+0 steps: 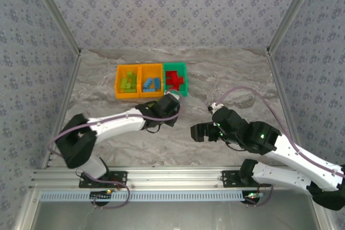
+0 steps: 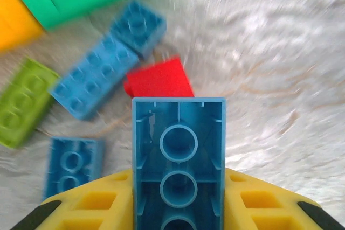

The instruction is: Sort the legos into containers by color

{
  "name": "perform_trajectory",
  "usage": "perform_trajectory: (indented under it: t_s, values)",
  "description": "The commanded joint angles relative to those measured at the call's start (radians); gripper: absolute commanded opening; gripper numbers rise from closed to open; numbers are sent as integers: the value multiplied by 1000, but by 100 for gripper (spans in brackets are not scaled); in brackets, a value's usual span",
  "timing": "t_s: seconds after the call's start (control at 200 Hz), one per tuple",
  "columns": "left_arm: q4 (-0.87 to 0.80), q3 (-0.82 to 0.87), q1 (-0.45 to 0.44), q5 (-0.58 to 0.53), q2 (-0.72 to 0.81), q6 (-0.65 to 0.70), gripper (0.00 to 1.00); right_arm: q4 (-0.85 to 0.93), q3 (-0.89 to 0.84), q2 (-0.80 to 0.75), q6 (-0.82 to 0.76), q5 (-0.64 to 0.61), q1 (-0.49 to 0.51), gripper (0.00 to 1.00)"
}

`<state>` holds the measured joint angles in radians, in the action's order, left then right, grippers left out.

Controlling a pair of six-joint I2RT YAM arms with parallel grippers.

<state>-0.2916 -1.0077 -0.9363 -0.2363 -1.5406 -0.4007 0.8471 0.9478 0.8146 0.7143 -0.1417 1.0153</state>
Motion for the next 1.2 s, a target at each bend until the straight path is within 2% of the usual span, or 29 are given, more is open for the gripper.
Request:
perform_trajectory:
  t_s: [0.0, 0.17, 0.325, 0.415, 0.47, 0.525, 0.575, 0.735, 0.884, 1.064, 1.194]
  values:
    - [-24, -54, 60, -61, 67, 77, 34, -24, 18, -38, -10, -20, 7, 100]
    - [-65, -203, 235, -84, -26, 137, 35, -4, 10, -75, 22, -76, 6, 100]
    - [-40, -345, 388, -20, -193, 107, 35, 18, 0, -91, 61, -78, 9, 100]
    - [-42, -437, 445, 52, -269, 99, 40, 33, 1, -97, 77, -76, 14, 100]
    - [-55, -484, 463, 91, -297, 102, 49, 44, -3, -99, 87, -82, 18, 100]
    - [-74, -527, 467, 98, -306, 117, 54, 46, -7, -98, 96, -85, 20, 100]
    - [-92, -548, 467, 103, -293, 128, 55, 41, -17, -97, 104, -89, 21, 100]
    - [-93, -462, 448, 152, -111, 109, 55, -28, -48, -52, 106, -105, 21, 100]
    - [-79, -261, 344, 208, 195, 167, 58, -107, -19, 111, 62, -110, 5, 100]
    - [-164, -75, 196, 307, 531, 388, 63, -162, 69, 394, 13, -70, -55, 100]
    - [-344, -13, 130, 513, 701, 640, 76, -304, 104, 580, 1, 21, -117, 100]
